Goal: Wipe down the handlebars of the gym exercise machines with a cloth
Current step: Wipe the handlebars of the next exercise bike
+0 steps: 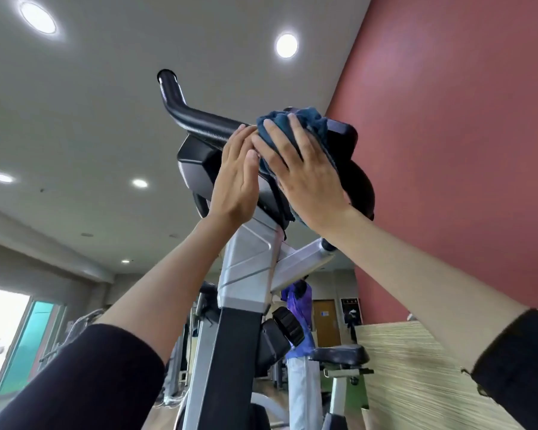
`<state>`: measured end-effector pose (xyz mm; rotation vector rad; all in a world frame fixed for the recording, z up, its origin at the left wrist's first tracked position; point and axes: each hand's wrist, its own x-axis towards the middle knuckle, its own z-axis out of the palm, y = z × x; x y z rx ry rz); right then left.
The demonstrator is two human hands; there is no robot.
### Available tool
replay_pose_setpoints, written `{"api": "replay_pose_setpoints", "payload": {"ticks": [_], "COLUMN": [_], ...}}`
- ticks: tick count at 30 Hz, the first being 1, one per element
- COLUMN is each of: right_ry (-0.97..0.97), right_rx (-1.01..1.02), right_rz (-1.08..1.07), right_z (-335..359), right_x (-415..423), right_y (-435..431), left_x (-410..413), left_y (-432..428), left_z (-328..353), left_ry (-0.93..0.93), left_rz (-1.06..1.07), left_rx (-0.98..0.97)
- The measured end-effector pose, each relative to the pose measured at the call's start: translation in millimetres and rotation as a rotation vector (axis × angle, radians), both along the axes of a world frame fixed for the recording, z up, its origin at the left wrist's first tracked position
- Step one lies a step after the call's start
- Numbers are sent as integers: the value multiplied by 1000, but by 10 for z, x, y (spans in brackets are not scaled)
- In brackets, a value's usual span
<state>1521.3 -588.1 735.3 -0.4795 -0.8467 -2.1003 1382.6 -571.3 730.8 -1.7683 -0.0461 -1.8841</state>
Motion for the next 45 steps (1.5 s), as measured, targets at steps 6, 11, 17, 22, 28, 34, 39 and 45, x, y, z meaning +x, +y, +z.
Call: {"api": "replay_pose_setpoints", "payload": {"ticks": [6,11,17,22,28,34,39,45], "right_ry": [56,75,65,15,-4,-47,-148,-242], "right_rx": [-69,-107,77,176,-158,-146,-150,-143], "right_rz": [-129,-11,-121,-101,342,489,240,-116], "right_z": [-298,-346,-70,-62,-522,-582,-432,-508], "right_x": [616,597,240,363,821,819,862,1187], "right_y": [-165,-151,-51,31,190,220,51,22], "left_x": [125,113,142,370,919,1389,1532,1592], "left_y": [-1,-22,181,356,704,1107,1352,1540], "left_z": [-87,-81,-19,-84,-660,-1118,-1213,-1229], "left_ry": [2,49,52,-160,-186,-17,-2,-35], "left_rz": [-106,-89,-104,-195,-296,-121,70,308], "left_rx": [-28,-32,46,152,-43,-346,-461,-383]}}
